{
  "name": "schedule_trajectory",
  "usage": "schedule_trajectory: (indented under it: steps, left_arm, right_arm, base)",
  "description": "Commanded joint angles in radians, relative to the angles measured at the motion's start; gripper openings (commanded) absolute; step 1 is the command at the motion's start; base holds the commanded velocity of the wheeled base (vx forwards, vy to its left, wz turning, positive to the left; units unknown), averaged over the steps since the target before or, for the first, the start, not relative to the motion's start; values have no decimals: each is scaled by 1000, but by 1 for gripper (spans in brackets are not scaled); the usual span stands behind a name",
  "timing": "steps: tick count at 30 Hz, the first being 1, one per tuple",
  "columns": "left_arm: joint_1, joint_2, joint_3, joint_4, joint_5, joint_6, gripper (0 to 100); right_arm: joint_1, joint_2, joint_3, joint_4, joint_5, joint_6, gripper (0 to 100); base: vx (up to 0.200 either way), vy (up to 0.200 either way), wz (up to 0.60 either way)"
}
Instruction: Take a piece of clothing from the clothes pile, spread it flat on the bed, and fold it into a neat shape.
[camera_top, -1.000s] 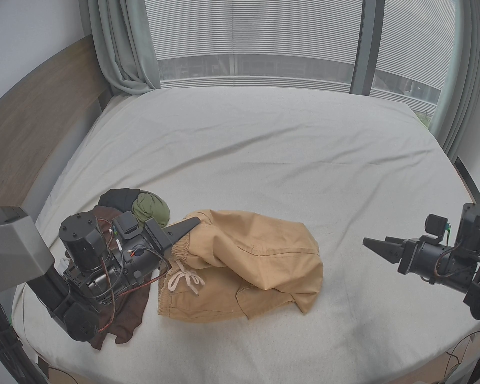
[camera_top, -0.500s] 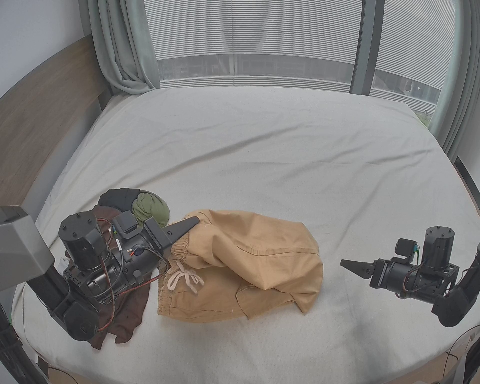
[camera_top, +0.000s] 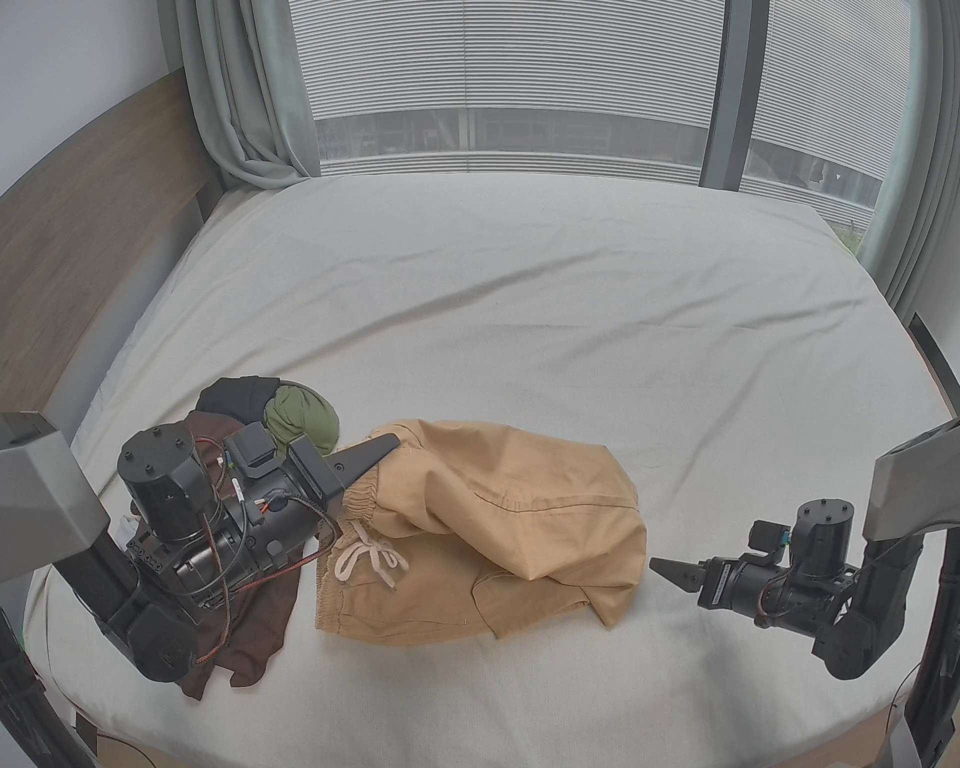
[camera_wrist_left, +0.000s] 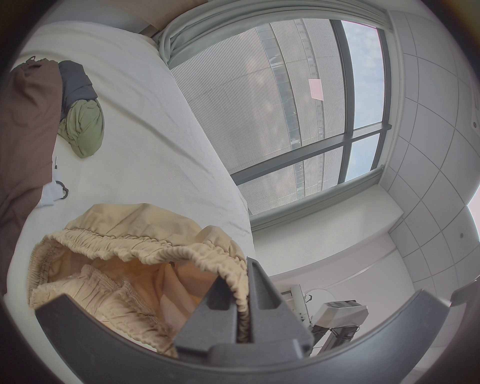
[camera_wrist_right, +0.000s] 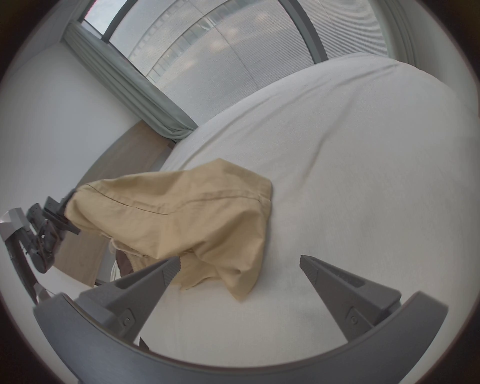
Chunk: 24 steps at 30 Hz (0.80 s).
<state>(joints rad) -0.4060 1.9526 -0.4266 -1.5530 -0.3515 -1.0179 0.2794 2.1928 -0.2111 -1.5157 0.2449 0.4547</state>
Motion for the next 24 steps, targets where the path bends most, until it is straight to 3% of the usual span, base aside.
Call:
schedule_trajectory:
  steps: [1,7,24]
  left_arm:
    - [1,-4,2,-1,0,-1,0]
    - [-1,-3,2,-1,0,-5,0]
    - [-1,-4,2,-1,0,-8,0]
  right_arm:
    - [23,142,-30,-27,-29,30,100]
    - [37,145,-100,-27,-30,98,100]
    - [49,280,-283,-23,-38,110,100]
  base:
    - [0,0,0]
    - [0,0,0]
    - [0,0,0]
